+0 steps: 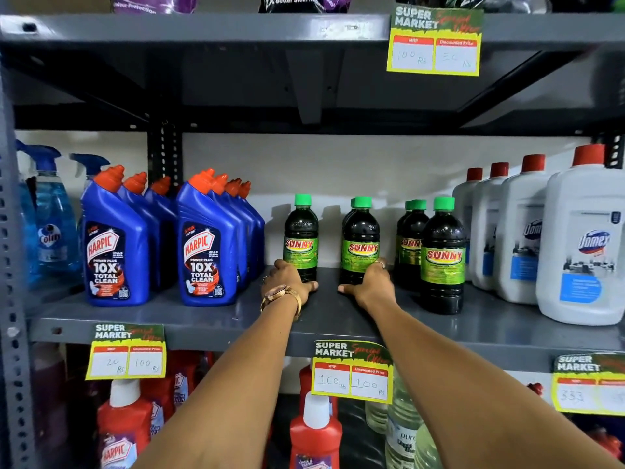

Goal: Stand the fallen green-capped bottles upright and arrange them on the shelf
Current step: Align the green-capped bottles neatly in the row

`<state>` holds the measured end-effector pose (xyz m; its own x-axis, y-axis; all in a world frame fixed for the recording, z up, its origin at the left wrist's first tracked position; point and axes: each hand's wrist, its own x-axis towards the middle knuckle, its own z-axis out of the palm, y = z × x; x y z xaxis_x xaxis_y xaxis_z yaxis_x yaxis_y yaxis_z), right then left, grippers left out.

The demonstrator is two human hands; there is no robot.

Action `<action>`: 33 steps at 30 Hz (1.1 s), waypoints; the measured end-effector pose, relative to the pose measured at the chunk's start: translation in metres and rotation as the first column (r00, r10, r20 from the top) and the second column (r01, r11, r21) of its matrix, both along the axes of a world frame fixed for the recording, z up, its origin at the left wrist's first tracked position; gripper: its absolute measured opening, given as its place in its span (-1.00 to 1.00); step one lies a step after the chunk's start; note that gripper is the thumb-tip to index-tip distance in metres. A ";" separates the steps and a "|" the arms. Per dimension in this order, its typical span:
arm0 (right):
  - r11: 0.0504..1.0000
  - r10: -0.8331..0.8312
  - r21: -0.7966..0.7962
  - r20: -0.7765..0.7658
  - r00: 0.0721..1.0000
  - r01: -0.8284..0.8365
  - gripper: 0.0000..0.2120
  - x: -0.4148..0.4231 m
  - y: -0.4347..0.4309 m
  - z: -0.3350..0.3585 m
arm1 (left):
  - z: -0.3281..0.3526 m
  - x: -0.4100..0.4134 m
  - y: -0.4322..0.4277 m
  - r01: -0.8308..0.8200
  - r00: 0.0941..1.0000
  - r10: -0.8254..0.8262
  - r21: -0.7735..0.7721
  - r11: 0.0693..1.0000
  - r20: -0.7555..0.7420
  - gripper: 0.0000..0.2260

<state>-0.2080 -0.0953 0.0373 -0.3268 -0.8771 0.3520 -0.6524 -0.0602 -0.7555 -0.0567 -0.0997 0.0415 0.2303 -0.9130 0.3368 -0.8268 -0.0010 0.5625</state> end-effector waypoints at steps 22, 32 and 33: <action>0.994 0.089 0.068 -0.051 0.995 -0.085 -0.20 -0.011 0.045 0.009 | -0.002 -0.003 0.042 0.035 0.986 -0.048 0.084 0.996 0.162 -0.10; 0.958 -0.288 0.006 0.001 0.958 0.288 0.10 -0.093 0.074 0.014 | -0.004 -0.086 0.067 0.636 0.699 -0.639 0.129 0.761 0.321 -0.56; 0.964 -0.262 0.040 -0.001 0.965 0.262 0.10 -0.094 0.068 0.014 | -0.006 -0.091 0.064 0.622 0.708 -0.635 0.155 0.768 0.308 -0.55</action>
<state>-0.3022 -0.0272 0.0517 -0.5485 -0.7737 0.3172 -0.6383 0.1424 -0.7565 -0.1472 -0.0354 0.0355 -0.5171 -0.8198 0.2459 -0.7744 0.5705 0.2735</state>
